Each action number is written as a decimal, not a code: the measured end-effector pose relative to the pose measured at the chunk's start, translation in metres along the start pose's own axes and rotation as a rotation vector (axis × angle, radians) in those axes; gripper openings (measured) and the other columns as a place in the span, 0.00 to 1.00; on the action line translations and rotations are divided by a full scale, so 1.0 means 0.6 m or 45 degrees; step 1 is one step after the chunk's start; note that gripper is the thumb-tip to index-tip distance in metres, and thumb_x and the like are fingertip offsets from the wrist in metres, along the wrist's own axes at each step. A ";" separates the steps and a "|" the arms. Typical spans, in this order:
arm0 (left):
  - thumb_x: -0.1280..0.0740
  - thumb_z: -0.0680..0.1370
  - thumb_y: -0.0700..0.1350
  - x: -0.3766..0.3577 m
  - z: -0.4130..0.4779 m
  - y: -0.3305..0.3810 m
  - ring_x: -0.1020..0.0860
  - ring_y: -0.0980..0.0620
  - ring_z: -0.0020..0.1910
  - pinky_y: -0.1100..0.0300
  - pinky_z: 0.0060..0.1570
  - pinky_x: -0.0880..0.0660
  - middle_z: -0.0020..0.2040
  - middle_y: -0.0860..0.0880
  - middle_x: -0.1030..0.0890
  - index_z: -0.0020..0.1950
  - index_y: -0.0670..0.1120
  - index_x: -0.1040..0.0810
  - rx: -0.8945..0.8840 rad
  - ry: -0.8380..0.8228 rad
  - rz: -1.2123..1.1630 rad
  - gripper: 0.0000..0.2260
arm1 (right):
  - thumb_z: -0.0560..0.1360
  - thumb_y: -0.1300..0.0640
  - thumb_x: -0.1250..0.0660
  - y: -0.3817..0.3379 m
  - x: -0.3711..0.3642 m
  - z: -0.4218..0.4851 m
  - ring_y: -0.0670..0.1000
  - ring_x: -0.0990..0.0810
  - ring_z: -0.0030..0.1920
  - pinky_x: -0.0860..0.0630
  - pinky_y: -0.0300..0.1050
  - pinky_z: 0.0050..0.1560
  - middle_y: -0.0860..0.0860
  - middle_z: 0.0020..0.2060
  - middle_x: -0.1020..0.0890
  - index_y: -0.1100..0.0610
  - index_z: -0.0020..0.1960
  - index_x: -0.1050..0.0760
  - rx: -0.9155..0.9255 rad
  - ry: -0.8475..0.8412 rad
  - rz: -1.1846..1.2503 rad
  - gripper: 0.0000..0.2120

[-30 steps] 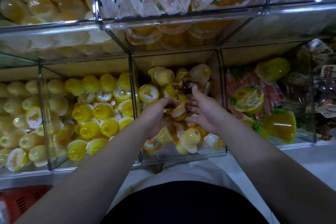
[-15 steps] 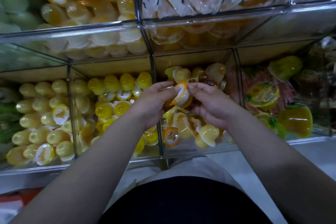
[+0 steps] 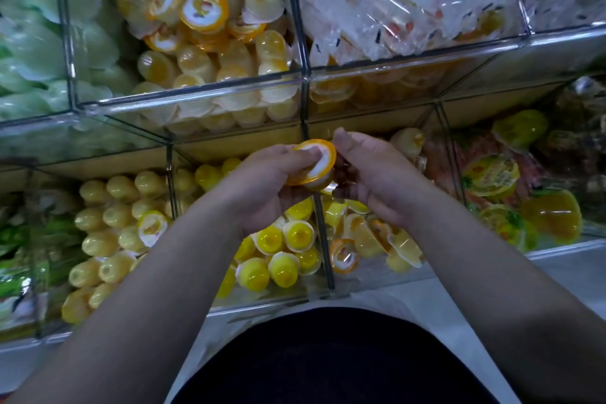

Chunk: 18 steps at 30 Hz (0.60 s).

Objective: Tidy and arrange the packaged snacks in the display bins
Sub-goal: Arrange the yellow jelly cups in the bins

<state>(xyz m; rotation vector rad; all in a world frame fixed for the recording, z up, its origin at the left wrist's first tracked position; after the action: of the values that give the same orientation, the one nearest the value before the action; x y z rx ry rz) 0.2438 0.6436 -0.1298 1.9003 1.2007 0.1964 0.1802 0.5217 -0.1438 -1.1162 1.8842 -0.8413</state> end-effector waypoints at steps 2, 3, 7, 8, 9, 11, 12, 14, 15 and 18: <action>0.38 0.80 0.40 0.012 -0.010 0.014 0.20 0.55 0.36 0.65 0.41 0.21 0.38 0.48 0.18 0.48 0.42 0.22 -0.032 -0.026 -0.017 0.06 | 0.66 0.45 0.34 -0.010 -0.017 -0.004 0.43 0.23 0.32 0.24 0.37 0.32 0.47 0.31 0.21 0.55 0.45 0.28 0.026 -0.029 0.008 0.15; 0.38 0.80 0.40 0.020 -0.013 0.021 0.19 0.55 0.36 0.65 0.41 0.21 0.39 0.48 0.18 0.49 0.41 0.22 -0.050 -0.045 -0.021 0.06 | 0.65 0.46 0.33 -0.014 -0.025 -0.004 0.44 0.23 0.33 0.23 0.38 0.33 0.48 0.32 0.21 0.55 0.45 0.28 0.038 -0.037 0.011 0.15; 0.34 0.73 0.42 0.052 -0.029 0.054 0.18 0.54 0.37 0.63 0.42 0.20 0.39 0.47 0.16 0.47 0.42 0.21 -0.099 -0.127 0.012 0.06 | 0.65 0.49 0.32 -0.033 -0.048 -0.001 0.47 0.23 0.36 0.23 0.38 0.32 0.51 0.35 0.21 0.56 0.44 0.27 0.028 -0.062 0.096 0.13; 0.32 0.71 0.43 0.061 -0.032 0.062 0.18 0.52 0.39 0.62 0.46 0.20 0.41 0.46 0.16 0.45 0.42 0.20 -0.106 -0.144 0.010 0.06 | 0.65 0.49 0.32 -0.038 -0.054 0.000 0.47 0.23 0.36 0.23 0.38 0.31 0.52 0.35 0.21 0.56 0.44 0.26 0.024 -0.069 0.110 0.13; 0.30 0.70 0.44 0.072 -0.034 0.068 0.18 0.51 0.42 0.60 0.50 0.21 0.42 0.46 0.16 0.42 0.43 0.19 -0.124 -0.161 0.015 0.05 | 0.65 0.49 0.32 -0.043 -0.060 0.003 0.47 0.22 0.36 0.23 0.38 0.31 0.51 0.35 0.20 0.56 0.44 0.26 0.023 -0.078 0.117 0.13; 0.29 0.70 0.44 0.089 -0.037 0.081 0.21 0.47 0.49 0.57 0.54 0.23 0.44 0.45 0.16 0.39 0.44 0.16 -0.154 -0.187 0.013 0.05 | 0.66 0.50 0.33 -0.052 -0.072 0.006 0.46 0.20 0.35 0.23 0.39 0.31 0.51 0.35 0.19 0.56 0.45 0.25 0.026 -0.091 0.128 0.12; 0.31 0.71 0.45 0.094 -0.039 0.088 0.22 0.47 0.50 0.58 0.54 0.22 0.45 0.46 0.16 0.39 0.44 0.15 -0.163 -0.200 0.004 0.07 | 0.68 0.51 0.33 -0.057 -0.078 0.008 0.46 0.20 0.35 0.23 0.39 0.31 0.50 0.35 0.18 0.56 0.46 0.25 0.028 -0.088 0.143 0.11; 0.30 0.72 0.45 0.102 -0.043 0.102 0.19 0.49 0.46 0.59 0.51 0.21 0.45 0.45 0.15 0.45 0.42 0.15 -0.210 -0.224 -0.024 0.08 | 0.75 0.55 0.35 -0.067 -0.091 0.012 0.45 0.19 0.33 0.23 0.38 0.30 0.50 0.34 0.17 0.57 0.48 0.24 0.039 -0.063 0.186 0.06; 0.29 0.71 0.45 0.105 -0.043 0.109 0.17 0.50 0.45 0.58 0.52 0.21 0.46 0.45 0.15 0.48 0.41 0.16 -0.242 -0.227 -0.041 0.09 | 0.78 0.56 0.37 -0.072 -0.097 0.015 0.45 0.19 0.33 0.23 0.38 0.30 0.50 0.34 0.17 0.57 0.49 0.24 0.047 -0.044 0.209 0.05; 0.31 0.72 0.45 0.113 -0.044 0.128 0.16 0.52 0.44 0.59 0.51 0.21 0.48 0.45 0.15 0.54 0.40 0.21 -0.302 -0.189 -0.112 0.13 | 0.80 0.56 0.39 -0.088 -0.114 0.023 0.46 0.19 0.36 0.20 0.39 0.34 0.51 0.36 0.17 0.58 0.51 0.24 0.080 -0.020 0.279 0.07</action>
<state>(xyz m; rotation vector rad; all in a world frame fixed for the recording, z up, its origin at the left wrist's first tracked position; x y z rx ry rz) 0.3168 0.6999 -0.0775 1.6246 1.1069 0.1407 0.2346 0.5609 -0.0875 -0.8572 1.9128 -0.7594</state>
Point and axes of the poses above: each hand's wrist, its own z-axis towards the middle knuckle, its own x-axis out of the back of the hand, y = z × x, the point moved 2 cm from there along z, towards the middle knuckle
